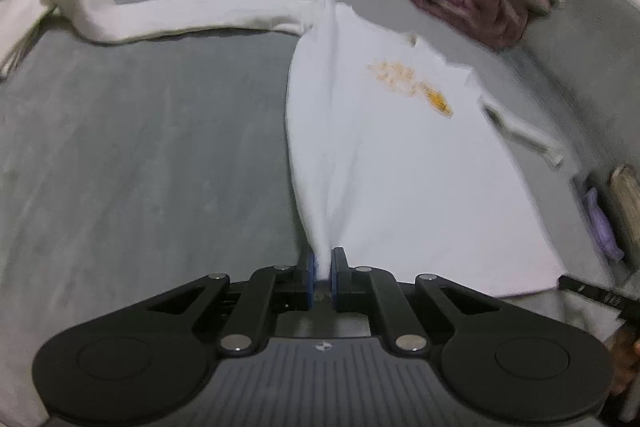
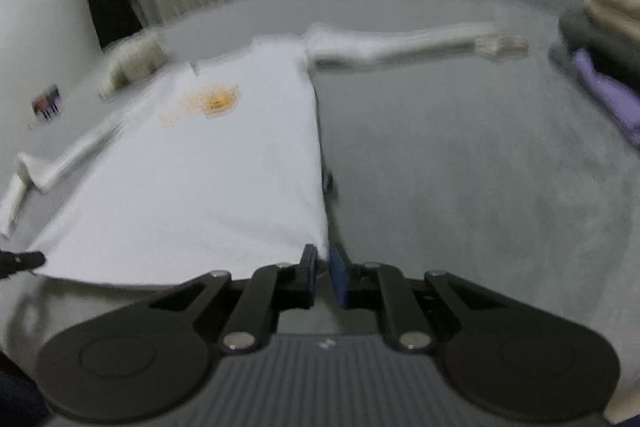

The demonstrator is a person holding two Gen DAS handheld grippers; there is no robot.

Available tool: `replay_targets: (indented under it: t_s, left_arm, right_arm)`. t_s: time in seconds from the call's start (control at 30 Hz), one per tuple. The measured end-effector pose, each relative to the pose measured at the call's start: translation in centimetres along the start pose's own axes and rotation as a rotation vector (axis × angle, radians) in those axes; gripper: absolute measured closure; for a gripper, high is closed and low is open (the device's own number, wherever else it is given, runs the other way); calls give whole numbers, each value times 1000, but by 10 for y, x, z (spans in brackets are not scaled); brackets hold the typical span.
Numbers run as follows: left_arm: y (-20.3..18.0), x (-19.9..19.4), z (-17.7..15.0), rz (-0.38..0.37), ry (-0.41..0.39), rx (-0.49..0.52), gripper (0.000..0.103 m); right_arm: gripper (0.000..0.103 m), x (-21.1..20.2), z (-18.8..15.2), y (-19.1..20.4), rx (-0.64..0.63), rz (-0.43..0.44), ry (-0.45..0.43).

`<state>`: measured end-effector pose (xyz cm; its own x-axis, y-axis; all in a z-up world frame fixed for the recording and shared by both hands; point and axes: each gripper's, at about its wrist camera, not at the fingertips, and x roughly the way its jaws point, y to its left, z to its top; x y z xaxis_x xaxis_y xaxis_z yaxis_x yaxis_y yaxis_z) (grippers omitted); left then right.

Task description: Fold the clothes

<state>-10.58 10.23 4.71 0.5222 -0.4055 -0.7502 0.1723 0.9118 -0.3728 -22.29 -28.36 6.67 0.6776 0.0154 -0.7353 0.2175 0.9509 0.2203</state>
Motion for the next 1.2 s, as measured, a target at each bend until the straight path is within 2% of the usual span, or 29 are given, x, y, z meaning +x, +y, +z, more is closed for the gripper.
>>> replay_targets:
  t_s: [0.07,0.13,0.23,0.4,0.53,0.63,0.73,0.97,1.2]
  left_arm:
    - [-3,0,1,26,-2,30,86]
    - [-3,-3,4,44,-9,41,84]
    - [2,-12,8,79,-34,46,82]
    - [4,-8,20,123,-57,54,73]
    - [-3,8,31,155,-59,76,70]
    - [-10,18,37,173,-63,98,62]
    - [-16,29,43,196,-62,122,59]
    - [-24,55,56,258,-54,159,54]
    - [-43,75,81,277,-83,197,53]
  right_arm:
    - [93,10,-4,2,-23,-24,36]
    - [92,11,-2,4,-36,-15,44]
    - [86,11,4,-4,2,4,48]
    - [85,17,18,-15,52,8,59]
    - [85,25,30,-1,-16,-15,54]
    - [82,36,38,11,-75,-20,58]
    - [81,54,43,28,-157,-31,90]
    - [59,83,52,45,-196,-22,114]
    - [49,103,72,48,-186,3,133]
